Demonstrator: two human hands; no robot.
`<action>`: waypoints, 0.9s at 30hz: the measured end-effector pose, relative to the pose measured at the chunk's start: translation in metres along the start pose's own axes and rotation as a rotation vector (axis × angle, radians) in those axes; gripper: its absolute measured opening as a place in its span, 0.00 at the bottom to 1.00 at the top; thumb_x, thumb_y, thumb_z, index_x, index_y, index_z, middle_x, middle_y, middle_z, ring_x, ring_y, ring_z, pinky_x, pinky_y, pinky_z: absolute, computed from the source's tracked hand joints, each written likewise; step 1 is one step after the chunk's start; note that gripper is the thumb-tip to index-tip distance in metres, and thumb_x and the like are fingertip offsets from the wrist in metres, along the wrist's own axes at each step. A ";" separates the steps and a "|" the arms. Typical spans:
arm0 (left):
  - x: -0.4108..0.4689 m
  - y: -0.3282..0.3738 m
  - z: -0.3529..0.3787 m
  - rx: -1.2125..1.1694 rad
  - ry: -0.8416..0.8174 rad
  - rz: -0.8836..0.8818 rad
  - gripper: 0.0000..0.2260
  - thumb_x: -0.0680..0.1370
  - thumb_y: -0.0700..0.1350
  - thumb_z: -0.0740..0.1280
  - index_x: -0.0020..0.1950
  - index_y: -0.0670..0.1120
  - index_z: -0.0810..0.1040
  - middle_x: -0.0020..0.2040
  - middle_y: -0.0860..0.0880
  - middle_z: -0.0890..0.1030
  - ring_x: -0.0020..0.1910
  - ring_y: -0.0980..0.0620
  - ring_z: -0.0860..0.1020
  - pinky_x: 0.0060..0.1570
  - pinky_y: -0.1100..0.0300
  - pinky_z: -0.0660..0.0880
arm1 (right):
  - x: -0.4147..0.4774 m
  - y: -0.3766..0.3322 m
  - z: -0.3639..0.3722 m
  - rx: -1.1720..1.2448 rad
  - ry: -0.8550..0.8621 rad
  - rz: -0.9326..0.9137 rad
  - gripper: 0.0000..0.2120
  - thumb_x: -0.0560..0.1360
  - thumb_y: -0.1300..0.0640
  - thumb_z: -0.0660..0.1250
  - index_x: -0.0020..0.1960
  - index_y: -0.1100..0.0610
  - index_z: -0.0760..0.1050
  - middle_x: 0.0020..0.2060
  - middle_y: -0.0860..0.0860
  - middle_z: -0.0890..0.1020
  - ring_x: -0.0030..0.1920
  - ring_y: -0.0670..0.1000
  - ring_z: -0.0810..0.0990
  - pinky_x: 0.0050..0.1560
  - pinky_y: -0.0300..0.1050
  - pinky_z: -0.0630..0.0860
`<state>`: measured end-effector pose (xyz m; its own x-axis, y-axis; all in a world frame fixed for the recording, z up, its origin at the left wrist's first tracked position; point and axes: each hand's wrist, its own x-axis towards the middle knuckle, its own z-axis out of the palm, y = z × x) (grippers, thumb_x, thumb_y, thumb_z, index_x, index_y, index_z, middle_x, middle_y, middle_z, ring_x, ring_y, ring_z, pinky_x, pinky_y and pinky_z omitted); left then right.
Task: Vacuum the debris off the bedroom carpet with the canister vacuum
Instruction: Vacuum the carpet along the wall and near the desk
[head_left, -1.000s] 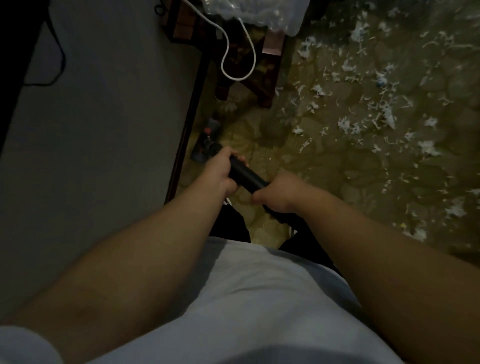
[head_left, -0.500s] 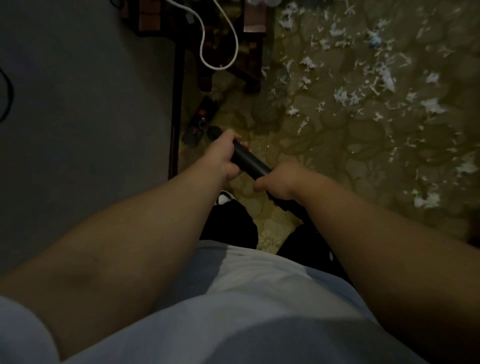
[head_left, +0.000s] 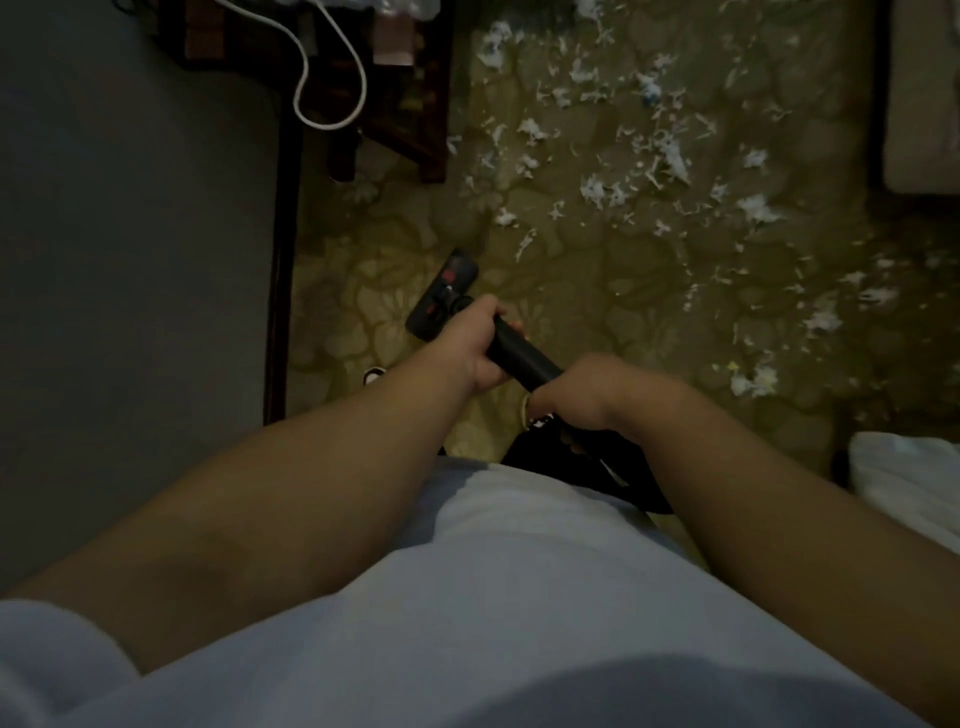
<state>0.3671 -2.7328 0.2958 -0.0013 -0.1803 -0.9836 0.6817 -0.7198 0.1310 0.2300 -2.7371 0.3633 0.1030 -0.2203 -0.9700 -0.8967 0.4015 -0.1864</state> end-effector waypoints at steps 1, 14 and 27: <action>-0.002 -0.010 0.009 -0.003 -0.001 -0.007 0.05 0.79 0.40 0.63 0.43 0.43 0.71 0.33 0.47 0.71 0.33 0.51 0.71 0.38 0.55 0.74 | -0.005 0.010 -0.008 -0.021 -0.010 0.000 0.13 0.76 0.52 0.74 0.52 0.62 0.79 0.38 0.60 0.86 0.35 0.58 0.85 0.40 0.49 0.82; -0.008 -0.097 0.058 -0.130 -0.020 -0.037 0.06 0.79 0.44 0.64 0.47 0.42 0.74 0.35 0.48 0.73 0.34 0.50 0.73 0.35 0.52 0.73 | -0.042 0.080 -0.049 -0.311 -0.088 0.000 0.11 0.79 0.54 0.72 0.47 0.62 0.76 0.43 0.62 0.86 0.41 0.60 0.84 0.51 0.56 0.84; -0.051 -0.165 -0.102 -0.963 0.008 0.113 0.10 0.80 0.44 0.64 0.41 0.42 0.75 0.32 0.47 0.75 0.32 0.51 0.74 0.43 0.56 0.74 | -0.083 -0.023 0.087 -1.225 -0.197 -0.263 0.14 0.81 0.51 0.70 0.41 0.55 0.72 0.39 0.53 0.76 0.36 0.51 0.75 0.34 0.43 0.70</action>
<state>0.3293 -2.5368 0.3119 0.1032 -0.2072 -0.9728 0.9847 0.1592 0.0706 0.2795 -2.6504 0.4345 0.3059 0.0095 -0.9520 -0.6385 -0.7397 -0.2125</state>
